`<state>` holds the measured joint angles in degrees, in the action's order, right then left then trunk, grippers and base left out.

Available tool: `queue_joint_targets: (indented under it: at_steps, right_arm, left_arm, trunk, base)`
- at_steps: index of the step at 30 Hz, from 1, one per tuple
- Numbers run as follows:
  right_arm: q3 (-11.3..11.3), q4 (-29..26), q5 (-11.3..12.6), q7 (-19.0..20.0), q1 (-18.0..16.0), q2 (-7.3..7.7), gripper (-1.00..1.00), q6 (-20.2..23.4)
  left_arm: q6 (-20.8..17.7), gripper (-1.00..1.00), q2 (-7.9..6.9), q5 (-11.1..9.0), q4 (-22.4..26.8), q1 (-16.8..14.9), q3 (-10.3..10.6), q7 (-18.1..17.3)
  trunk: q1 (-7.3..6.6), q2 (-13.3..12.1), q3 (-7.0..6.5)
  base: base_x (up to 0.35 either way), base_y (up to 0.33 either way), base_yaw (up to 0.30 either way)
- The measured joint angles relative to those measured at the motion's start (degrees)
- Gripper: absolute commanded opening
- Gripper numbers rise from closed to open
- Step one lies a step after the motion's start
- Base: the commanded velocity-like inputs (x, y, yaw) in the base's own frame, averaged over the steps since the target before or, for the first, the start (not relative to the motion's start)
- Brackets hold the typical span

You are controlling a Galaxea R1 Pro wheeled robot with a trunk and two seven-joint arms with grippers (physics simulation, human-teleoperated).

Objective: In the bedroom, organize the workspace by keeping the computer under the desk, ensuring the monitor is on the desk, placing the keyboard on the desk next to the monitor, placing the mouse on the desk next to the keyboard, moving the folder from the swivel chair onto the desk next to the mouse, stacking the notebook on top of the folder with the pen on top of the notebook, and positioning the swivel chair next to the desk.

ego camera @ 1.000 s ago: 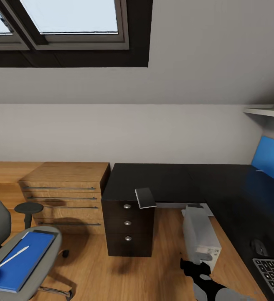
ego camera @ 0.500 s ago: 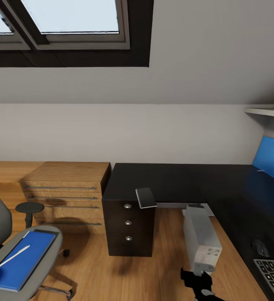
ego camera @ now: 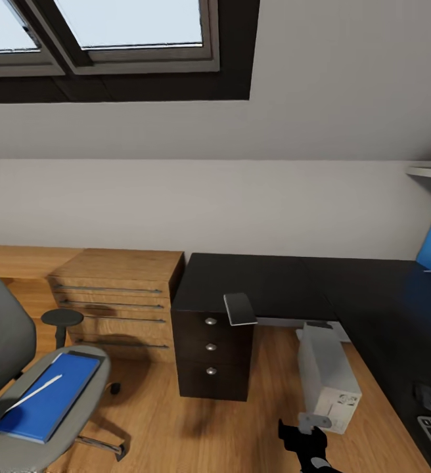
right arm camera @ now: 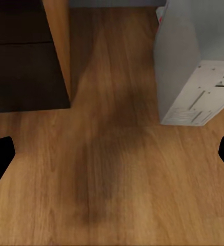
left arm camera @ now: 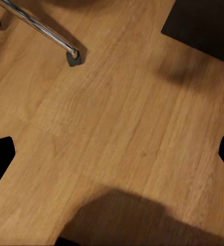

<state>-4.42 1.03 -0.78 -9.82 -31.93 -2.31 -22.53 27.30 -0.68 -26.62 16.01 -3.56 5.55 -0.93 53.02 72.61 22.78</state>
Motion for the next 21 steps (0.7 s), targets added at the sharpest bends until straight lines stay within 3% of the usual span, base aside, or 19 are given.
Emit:
queue_joint_targets:
  at_steps: [21]
  right_arm:
    - [0.0, 0.0, 0.0, -0.4, 0.3, -0.36, 1.00, -2.9]
  left_arm:
    - [0.3, 1.00, -0.06, 0.0, 0.0, 0.0, -0.4, -0.3]
  trunk:
    - [0.00, 0.0, 0.18]
  base:
    - [0.000, 0.000, 0.013]
